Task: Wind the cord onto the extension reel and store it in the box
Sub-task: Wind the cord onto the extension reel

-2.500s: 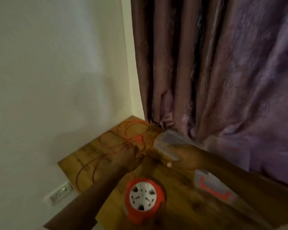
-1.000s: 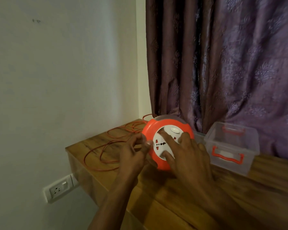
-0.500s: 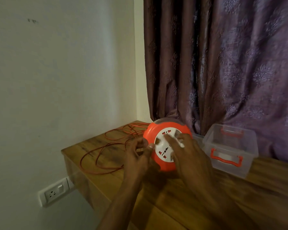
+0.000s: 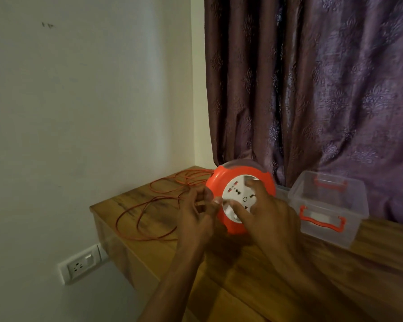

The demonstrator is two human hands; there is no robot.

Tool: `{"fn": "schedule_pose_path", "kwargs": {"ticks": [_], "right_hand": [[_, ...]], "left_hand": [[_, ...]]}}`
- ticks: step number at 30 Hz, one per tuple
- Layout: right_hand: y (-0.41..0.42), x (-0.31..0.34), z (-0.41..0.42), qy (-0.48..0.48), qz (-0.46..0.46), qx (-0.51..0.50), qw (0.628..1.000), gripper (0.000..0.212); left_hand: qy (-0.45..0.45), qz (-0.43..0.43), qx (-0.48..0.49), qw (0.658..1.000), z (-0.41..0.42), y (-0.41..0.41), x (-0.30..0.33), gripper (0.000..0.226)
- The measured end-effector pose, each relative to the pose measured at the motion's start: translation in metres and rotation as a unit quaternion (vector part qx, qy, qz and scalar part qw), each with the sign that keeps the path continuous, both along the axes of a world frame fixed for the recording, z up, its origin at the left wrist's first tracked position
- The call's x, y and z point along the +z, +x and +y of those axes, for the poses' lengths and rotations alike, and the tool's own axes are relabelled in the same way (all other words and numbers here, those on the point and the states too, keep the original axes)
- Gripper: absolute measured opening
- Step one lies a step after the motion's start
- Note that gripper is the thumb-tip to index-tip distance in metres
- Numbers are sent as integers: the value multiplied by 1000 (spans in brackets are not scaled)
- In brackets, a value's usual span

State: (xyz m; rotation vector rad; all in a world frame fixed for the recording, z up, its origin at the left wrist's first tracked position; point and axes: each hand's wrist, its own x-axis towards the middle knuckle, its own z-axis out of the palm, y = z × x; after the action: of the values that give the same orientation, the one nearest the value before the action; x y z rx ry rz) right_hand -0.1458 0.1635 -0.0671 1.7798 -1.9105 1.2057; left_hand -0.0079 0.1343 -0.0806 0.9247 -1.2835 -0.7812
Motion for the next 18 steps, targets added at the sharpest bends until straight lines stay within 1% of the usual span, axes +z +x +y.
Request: {"fn": "schedule_pose_path", "kwargs": {"ticks": [2, 3, 4, 5, 7, 9, 10, 11, 13, 16, 18], "right_hand": [[2, -1, -5, 33, -84, -19, 996, 59], [0, -1, -6, 43, -103, -13, 994, 57], [-1, 0, -5, 46, -98, -3, 994, 55], [-3, 1, -2, 32, -67, 11, 997, 52], [-8, -1, 3, -19, 64, 35, 997, 51], [-13, -4, 6, -17, 188, 41, 981, 64], [-14, -5, 6, 2, 227, 37, 973, 73], [-15, -5, 6, 22, 255, 31, 966, 79], [-17, -3, 4, 37, 299, 23, 953, 83], [-20, 1, 3, 39, 346, 19, 937, 82], [-21, 2, 2, 28, 344, 18, 939, 78]], "left_hand": [[-1, -12, 6, 1000, 1, -3, 0, 19], [3, -14, 8, 1000, 1, -3, 0, 19], [8, -11, 9, 1000, 1, -3, 0, 20], [14, -5, 9, 1000, 0, -2, -1, 19], [26, 7, 6, 1000, -2, 1, 0, 16], [28, 7, 6, 1000, -3, 4, 1, 15], [29, 7, 6, 1000, -3, 5, 2, 16], [30, 7, 5, 1000, -3, 5, 3, 17], [31, 9, 4, 999, -1, 4, 5, 16], [29, 9, 2, 1000, 1, 4, 8, 12], [23, 7, 0, 1000, 2, 3, 8, 13]]}}
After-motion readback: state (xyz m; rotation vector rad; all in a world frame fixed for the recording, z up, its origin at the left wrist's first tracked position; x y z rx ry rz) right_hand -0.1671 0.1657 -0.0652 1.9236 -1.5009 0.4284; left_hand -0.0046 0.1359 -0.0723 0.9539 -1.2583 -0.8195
